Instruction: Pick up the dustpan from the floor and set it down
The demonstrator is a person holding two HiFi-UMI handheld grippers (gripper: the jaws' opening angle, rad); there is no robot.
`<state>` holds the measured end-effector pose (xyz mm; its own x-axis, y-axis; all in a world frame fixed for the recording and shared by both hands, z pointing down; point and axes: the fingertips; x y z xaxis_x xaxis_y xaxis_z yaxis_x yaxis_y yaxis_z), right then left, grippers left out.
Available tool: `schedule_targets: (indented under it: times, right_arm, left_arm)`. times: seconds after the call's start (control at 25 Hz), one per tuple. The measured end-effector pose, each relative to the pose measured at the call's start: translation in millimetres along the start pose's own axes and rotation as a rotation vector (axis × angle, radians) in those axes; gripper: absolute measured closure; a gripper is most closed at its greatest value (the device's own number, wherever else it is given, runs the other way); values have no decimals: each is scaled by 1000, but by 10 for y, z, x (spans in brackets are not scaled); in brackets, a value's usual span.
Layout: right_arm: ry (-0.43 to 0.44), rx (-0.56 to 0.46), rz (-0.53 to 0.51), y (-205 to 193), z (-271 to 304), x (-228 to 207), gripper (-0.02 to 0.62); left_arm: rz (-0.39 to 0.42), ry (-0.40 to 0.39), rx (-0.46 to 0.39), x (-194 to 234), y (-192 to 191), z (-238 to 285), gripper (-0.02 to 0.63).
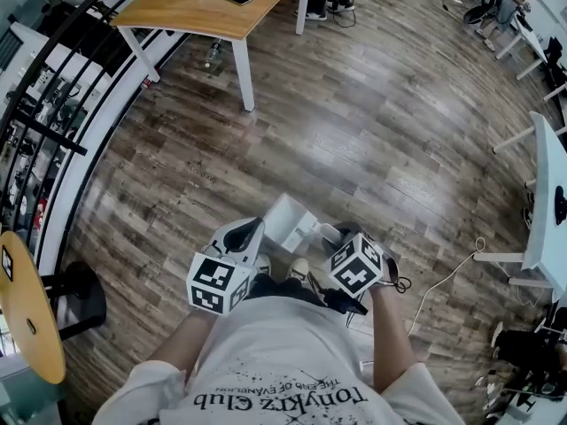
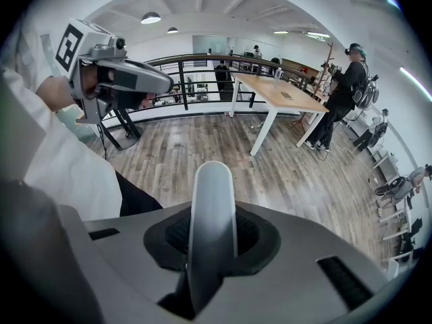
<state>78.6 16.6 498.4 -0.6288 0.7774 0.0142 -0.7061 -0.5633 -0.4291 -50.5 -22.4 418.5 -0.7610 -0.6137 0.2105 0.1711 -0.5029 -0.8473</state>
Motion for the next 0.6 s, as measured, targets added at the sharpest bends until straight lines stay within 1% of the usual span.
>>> schedule_targets:
  times: [0.2, 0.36, 0.48, 0.6]
  right_arm:
    - [4, -2, 5, 20, -10, 30, 515]
    - [6, -5, 11, 27, -16, 49, 515]
    - [5, -8, 13, 28, -18, 83, 515]
    - [3, -10, 14, 43, -26, 95, 515]
  left_arm:
    - [-7, -7, -4, -9, -3, -32, 583]
    - [7, -10, -6, -26, -1, -54, 583]
    - [-22, -21, -17, -30, 2, -83, 583]
    - [-38, -15, -18, 3, 10, -91, 583]
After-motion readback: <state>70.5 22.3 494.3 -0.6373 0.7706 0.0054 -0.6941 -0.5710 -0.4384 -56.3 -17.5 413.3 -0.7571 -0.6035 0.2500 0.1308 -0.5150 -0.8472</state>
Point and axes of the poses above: the fingertips, and each gripper's own axes: z forward along the fingers, x to its left, y out of its top, and after that the axes turned 2 degrees about y, right-handed
